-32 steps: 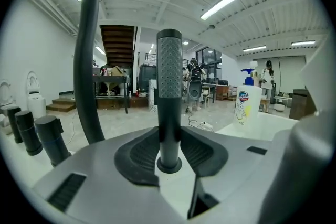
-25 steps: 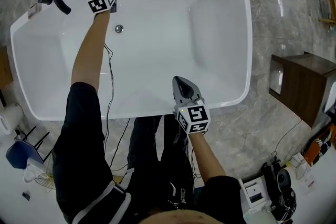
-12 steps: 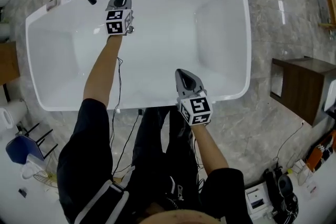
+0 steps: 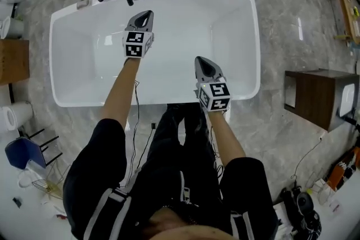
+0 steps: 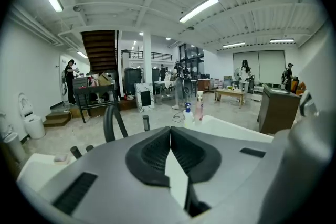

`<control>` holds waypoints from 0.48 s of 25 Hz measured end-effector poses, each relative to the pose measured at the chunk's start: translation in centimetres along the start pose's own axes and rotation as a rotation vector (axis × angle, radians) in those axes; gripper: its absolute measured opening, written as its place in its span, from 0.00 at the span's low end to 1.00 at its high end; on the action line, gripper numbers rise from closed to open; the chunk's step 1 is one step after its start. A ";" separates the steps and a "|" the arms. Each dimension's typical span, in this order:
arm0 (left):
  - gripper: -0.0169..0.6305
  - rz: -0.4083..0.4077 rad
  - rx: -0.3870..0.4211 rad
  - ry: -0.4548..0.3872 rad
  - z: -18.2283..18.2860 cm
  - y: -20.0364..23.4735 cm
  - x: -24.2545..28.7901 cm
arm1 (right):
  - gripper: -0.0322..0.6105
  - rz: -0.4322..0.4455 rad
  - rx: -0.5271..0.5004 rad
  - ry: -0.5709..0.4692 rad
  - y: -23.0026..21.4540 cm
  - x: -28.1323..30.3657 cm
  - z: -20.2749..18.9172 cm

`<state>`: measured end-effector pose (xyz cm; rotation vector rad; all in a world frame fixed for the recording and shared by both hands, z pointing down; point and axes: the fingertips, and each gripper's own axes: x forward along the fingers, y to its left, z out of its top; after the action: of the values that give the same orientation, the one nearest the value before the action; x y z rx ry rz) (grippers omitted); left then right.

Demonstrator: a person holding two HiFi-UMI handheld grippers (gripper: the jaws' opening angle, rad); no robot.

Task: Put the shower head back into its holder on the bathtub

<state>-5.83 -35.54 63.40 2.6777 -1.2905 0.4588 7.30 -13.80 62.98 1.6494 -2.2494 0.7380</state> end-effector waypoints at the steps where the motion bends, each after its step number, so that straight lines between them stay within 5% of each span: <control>1: 0.07 0.010 0.003 -0.007 0.9 0.1 -1.4 | 0.06 0.009 -0.012 -0.011 0.6 0.0 1.0; 12: 0.06 0.066 -0.066 -0.082 8.1 -3.1 -13.7 | 0.06 0.066 -0.133 -0.113 4.5 -4.5 9.2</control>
<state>-9.71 -25.43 51.30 2.6315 -1.3947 0.3107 5.36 -14.03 51.97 1.5984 -2.3838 0.5093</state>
